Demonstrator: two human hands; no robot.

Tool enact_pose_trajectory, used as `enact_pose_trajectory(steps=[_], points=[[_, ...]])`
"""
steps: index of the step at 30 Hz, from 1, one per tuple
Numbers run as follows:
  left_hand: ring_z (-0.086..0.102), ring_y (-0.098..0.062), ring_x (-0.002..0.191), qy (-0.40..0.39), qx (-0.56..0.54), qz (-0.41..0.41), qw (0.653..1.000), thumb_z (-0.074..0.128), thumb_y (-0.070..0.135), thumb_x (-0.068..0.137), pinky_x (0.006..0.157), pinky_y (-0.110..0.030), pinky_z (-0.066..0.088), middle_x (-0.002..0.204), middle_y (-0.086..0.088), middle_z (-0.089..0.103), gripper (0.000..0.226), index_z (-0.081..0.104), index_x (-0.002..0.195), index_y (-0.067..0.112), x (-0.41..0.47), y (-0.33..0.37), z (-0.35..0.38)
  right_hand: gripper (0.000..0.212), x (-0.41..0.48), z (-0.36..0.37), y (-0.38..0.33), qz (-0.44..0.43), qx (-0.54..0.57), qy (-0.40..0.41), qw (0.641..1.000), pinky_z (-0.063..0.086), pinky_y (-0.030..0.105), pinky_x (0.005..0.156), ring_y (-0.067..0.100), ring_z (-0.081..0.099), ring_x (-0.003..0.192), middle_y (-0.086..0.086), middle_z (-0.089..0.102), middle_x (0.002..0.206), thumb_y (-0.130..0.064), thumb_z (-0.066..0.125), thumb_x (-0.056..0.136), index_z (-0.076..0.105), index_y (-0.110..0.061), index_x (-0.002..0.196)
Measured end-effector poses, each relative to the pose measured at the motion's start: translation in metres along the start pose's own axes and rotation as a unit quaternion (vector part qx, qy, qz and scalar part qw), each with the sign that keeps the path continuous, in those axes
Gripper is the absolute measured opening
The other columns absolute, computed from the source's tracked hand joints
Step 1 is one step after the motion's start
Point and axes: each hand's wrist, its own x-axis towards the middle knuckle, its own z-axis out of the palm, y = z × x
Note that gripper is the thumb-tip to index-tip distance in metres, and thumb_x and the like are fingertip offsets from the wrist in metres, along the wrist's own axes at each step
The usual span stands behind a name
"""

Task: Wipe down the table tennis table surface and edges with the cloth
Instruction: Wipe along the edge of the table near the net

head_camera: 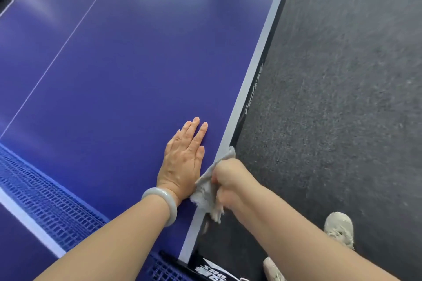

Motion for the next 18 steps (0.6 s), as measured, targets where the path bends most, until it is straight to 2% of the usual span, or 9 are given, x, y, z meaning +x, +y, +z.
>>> enact_pose_trajectory(steps=[2, 3, 5, 7, 10, 12, 14, 16, 18], points=[[0.007, -0.005, 0.15, -0.006, -0.004, -0.003, 1.0, 0.017, 0.034, 0.102, 0.123, -0.03, 0.008, 0.162, 0.012, 0.011, 0.054, 0.019, 0.155, 0.028, 0.001, 0.0, 0.0, 0.052, 0.015, -0.009, -0.029, -0.118, 0.029, 0.029, 0.992, 0.05, 0.032, 0.065, 0.027, 0.056, 0.102, 0.023, 0.052, 0.138, 0.004, 0.025, 0.094, 0.043, -0.013, 0.141], [0.004, -0.003, 0.15, -0.007, -0.002, -0.003, 1.0, 0.016, 0.035, 0.101, 0.123, -0.029, 0.007, 0.162, 0.013, 0.009, 0.054, 0.016, 0.155, 0.03, 0.001, 0.0, 0.0, 0.054, 0.016, -0.013, -0.034, -0.172, 0.014, 0.036, 0.984, 0.049, 0.032, 0.065, 0.023, 0.055, 0.1, 0.014, 0.053, 0.135, 0.0, 0.026, 0.092, 0.039, -0.02, 0.141], [0.002, -0.002, 0.149, -0.006, 0.006, 0.0, 1.0, 0.015, 0.035, 0.101, 0.122, -0.026, 0.004, 0.163, 0.013, 0.008, 0.053, 0.014, 0.155, 0.031, 0.002, 0.0, 0.001, 0.049, 0.014, -0.013, -0.014, -0.202, -0.055, 0.031, 0.977, 0.046, 0.034, 0.081, 0.016, 0.044, 0.099, -0.004, 0.034, 0.126, -0.013, 0.034, 0.09, 0.027, -0.038, 0.132], [0.0, 0.0, 0.149, -0.007, 0.008, 0.001, 1.0, 0.016, 0.035, 0.101, 0.121, -0.023, 0.001, 0.163, 0.013, 0.008, 0.053, 0.013, 0.154, 0.031, 0.002, -0.001, 0.002, 0.06, -0.005, -0.01, 0.038, -0.175, -0.172, 0.029, 0.969, 0.041, 0.036, 0.095, 0.017, 0.034, 0.104, 0.0, 0.026, 0.127, -0.009, 0.038, 0.096, 0.016, -0.029, 0.148], [0.001, 0.0, 0.149, -0.002, 0.006, 0.0, 1.0, 0.018, 0.034, 0.102, 0.121, -0.024, 0.002, 0.162, 0.012, 0.011, 0.052, 0.015, 0.154, 0.03, 0.001, -0.001, 0.002, 0.07, -0.021, -0.001, 0.082, -0.046, -0.264, -0.032, 0.963, 0.035, 0.034, 0.107, 0.019, 0.038, 0.118, 0.014, 0.024, 0.155, -0.008, 0.039, 0.1, -0.002, -0.014, 0.156], [0.009, -0.007, 0.15, -0.001, 0.002, 0.002, 1.0, 0.019, 0.033, 0.101, 0.123, -0.033, 0.012, 0.162, 0.009, 0.015, 0.053, 0.019, 0.154, 0.027, 0.001, 0.0, 0.002, 0.055, -0.013, 0.0, 0.059, 0.053, -0.191, -0.062, 0.978, 0.035, 0.046, 0.113, 0.036, 0.048, 0.125, 0.03, 0.033, 0.15, -0.006, 0.03, 0.101, 0.017, -0.002, 0.154], [0.017, -0.013, 0.15, 0.001, 0.002, 0.003, 1.0, 0.02, 0.031, 0.1, 0.121, -0.039, 0.02, 0.161, 0.006, 0.019, 0.053, 0.024, 0.153, 0.024, 0.002, 0.001, 0.002, 0.049, -0.008, -0.009, 0.014, 0.106, -0.099, -0.092, 0.985, 0.038, 0.063, 0.099, 0.047, 0.058, 0.086, 0.046, 0.048, 0.115, 0.009, 0.019, 0.096, 0.04, 0.002, 0.139], [0.017, -0.013, 0.15, 0.0, 0.004, 0.006, 1.0, 0.02, 0.031, 0.1, 0.121, -0.039, 0.02, 0.161, 0.006, 0.018, 0.054, 0.023, 0.153, 0.024, 0.003, 0.001, 0.002, 0.048, -0.004, -0.021, -0.032, 0.069, -0.075, -0.104, 0.989, 0.035, 0.076, 0.093, 0.045, 0.049, 0.065, 0.043, 0.046, 0.087, 0.019, 0.017, 0.088, 0.051, 0.007, 0.119], [0.012, -0.009, 0.15, -0.005, 0.002, 0.004, 1.0, 0.02, 0.031, 0.1, 0.122, -0.035, 0.014, 0.162, 0.008, 0.014, 0.054, 0.02, 0.154, 0.026, 0.003, 0.0, 0.003, 0.04, 0.002, -0.03, -0.061, -0.01, -0.068, -0.08, 0.994, 0.046, 0.072, 0.085, 0.042, 0.056, 0.063, 0.035, 0.053, 0.076, 0.016, 0.021, 0.089, 0.058, 0.011, 0.103]])
